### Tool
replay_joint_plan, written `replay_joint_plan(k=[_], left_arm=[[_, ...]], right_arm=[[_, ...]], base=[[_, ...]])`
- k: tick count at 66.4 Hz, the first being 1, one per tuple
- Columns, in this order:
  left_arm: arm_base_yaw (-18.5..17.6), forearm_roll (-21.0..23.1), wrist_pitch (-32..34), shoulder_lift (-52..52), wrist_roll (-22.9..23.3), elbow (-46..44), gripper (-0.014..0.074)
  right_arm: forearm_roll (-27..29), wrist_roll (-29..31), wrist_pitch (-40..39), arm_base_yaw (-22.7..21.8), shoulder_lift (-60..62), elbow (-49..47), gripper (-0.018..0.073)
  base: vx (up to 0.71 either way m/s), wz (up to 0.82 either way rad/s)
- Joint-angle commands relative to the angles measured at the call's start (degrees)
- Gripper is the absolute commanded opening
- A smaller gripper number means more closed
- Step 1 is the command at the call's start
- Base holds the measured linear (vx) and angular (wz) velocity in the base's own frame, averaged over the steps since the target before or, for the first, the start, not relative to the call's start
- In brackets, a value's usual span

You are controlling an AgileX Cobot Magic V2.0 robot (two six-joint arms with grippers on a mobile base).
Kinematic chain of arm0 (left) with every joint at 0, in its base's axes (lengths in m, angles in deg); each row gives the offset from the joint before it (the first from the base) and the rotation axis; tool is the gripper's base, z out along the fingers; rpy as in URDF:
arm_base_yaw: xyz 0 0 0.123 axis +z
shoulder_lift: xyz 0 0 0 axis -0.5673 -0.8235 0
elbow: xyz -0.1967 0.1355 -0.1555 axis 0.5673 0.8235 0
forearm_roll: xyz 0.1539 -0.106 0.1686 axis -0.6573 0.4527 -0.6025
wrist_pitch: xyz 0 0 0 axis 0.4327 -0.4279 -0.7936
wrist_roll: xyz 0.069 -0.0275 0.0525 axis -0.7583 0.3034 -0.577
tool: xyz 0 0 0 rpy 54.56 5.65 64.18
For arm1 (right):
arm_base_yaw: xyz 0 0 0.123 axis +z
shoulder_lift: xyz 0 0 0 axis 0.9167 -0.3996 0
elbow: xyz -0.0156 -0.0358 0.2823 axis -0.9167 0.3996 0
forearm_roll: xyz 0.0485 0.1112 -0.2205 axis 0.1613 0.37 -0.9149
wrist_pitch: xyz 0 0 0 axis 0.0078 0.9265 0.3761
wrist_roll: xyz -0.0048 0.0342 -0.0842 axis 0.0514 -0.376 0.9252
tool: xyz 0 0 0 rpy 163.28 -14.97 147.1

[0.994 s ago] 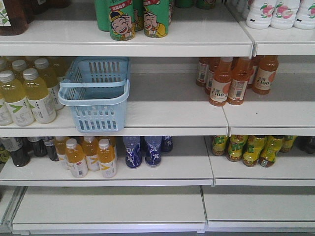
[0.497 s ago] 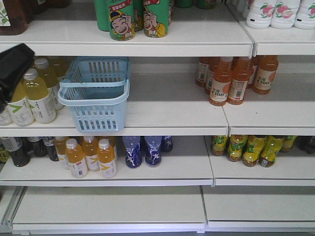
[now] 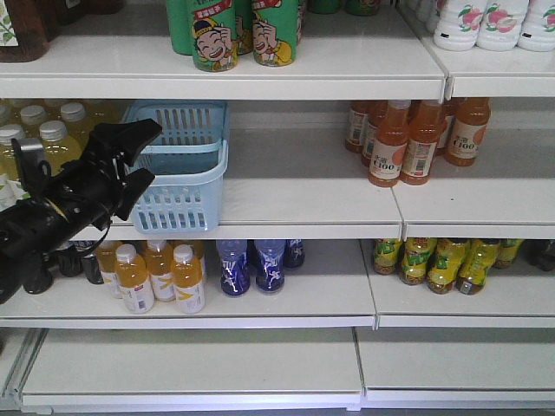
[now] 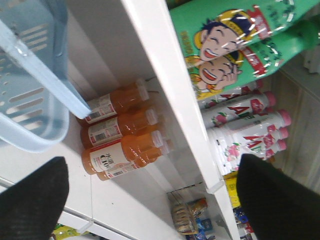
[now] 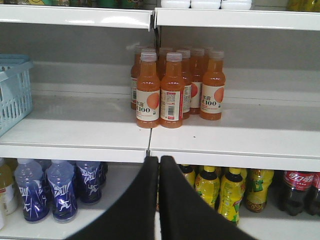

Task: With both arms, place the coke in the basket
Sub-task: 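Move the left gripper toward the basket handle, then close the left gripper on the basket handle and lift it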

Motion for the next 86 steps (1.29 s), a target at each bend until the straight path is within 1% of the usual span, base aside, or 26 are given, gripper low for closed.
replay_joint_plan(k=[1, 11, 18, 27, 33, 40, 45, 71, 80, 86], left_arm=[[-0.10, 1.80, 4.23, -2.67, 0.50, -4.44, 0.0625], [-0.10, 1.91, 5.18, -8.37, 0.50, -8.98, 0.0601], [-0.10, 2.95, 5.38, -10.62, 0.50, -11.73, 0.0593], [-0.10, 3.90, 5.52, -11.89, 0.50, -13.89, 0.0593], [-0.10, 4.09, 3.73, -12.15, 0.36, -14.75, 0.0593], [-0.10, 5.29, 1.88, -13.32, 0.30, -16.02, 0.0593], [-0.10, 6.36, 1.75, -14.61, 0.36, -17.07, 0.0593], [-0.10, 7.78, 1.26, -19.03, 0.51, -22.65, 0.0593], [-0.10, 8.20, 0.25, -19.16, 0.53, -22.65, 0.0575], [-0.10, 8.20, -0.11, -19.16, 0.53, -22.65, 0.0535]], right_arm=[[-0.11, -0.02, -4.46, 0.00, 1.04, 0.50, -0.0005], [-0.11, -0.02, -4.46, 0.00, 1.04, 0.50, -0.0005], [-0.11, -0.02, -4.46, 0.00, 1.04, 0.50, -0.0005], [-0.11, -0.02, -4.46, 0.00, 1.04, 0.50, -0.0005], [-0.11, -0.02, -4.46, 0.00, 1.04, 0.50, -0.0005], [-0.11, -0.02, -4.46, 0.00, 1.04, 0.50, -0.0005], [-0.11, -0.02, -4.46, 0.00, 1.04, 0.50, -0.0005], [-0.11, -0.02, -4.46, 0.00, 1.04, 0.50, -0.0005], [-0.11, -0.02, -4.46, 0.00, 1.04, 0.50, -0.0005], [-0.11, -0.02, -4.46, 0.00, 1.04, 0.50, -0.0005]], base=[[0.00, 0.00], [0.00, 0.00], [0.00, 0.00], [0.00, 0.00], [0.00, 0.00], [0.00, 0.00], [0.00, 0.00], [0.00, 0.00], [0.00, 0.00], [0.00, 0.00]])
